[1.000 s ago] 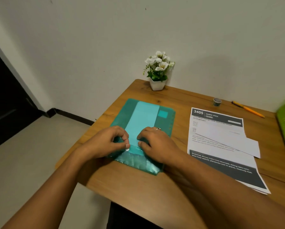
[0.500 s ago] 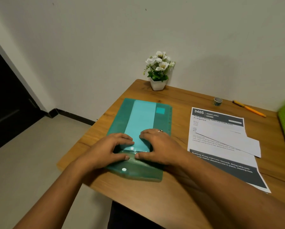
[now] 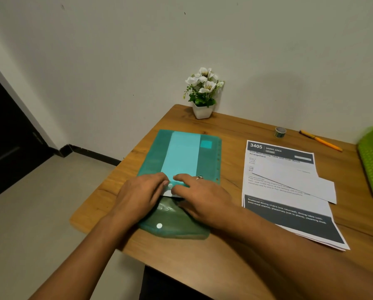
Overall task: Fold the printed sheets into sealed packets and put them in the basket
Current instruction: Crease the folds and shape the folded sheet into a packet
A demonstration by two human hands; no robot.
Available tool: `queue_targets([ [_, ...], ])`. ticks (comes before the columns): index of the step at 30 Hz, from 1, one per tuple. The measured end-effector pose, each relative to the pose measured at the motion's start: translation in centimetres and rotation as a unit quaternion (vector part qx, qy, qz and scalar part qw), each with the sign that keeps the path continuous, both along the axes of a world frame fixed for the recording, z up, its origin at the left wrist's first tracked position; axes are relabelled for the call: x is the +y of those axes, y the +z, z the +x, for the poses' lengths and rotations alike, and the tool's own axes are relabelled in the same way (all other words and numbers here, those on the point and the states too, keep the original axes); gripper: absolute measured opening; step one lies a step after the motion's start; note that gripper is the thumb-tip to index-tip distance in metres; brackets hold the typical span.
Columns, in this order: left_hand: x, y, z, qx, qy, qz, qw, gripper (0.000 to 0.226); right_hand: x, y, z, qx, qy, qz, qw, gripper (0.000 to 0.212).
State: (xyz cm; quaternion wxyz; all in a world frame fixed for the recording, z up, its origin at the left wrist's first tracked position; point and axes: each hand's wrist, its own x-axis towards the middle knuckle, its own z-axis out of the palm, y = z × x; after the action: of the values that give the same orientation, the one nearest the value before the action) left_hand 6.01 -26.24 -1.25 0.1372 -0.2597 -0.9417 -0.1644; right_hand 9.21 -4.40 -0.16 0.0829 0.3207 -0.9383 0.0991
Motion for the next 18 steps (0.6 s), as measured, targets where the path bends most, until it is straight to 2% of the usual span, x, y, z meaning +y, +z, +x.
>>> queue_targets([
  [6, 0.0, -0.3, -0.2, -0.009, 0.003, 0.018, 1.0, 0.033, -0.6, -0.1, -0.5, 0.008, -0.074, 0.057, 0.996, 0.019],
  [10, -0.6, -0.7, 0.2, -0.052, 0.001, 0.069, 0.996, 0.034, -0.4, 0.3, -0.9, -0.026, -0.077, 0.019, 0.996, 0.024],
  [13, -0.6, -0.7, 0.3, -0.047, 0.006, 0.054, 0.997, 0.042, -0.4, 0.5, -1.2, -0.038, -0.083, 0.008, 0.996, 0.025],
  [18, -0.5, -0.7, 0.2, -0.045, 0.011, 0.05, 0.998, 0.037, -0.1, 0.9, -1.3, -0.075, -0.088, -0.044, 0.992, 0.024],
])
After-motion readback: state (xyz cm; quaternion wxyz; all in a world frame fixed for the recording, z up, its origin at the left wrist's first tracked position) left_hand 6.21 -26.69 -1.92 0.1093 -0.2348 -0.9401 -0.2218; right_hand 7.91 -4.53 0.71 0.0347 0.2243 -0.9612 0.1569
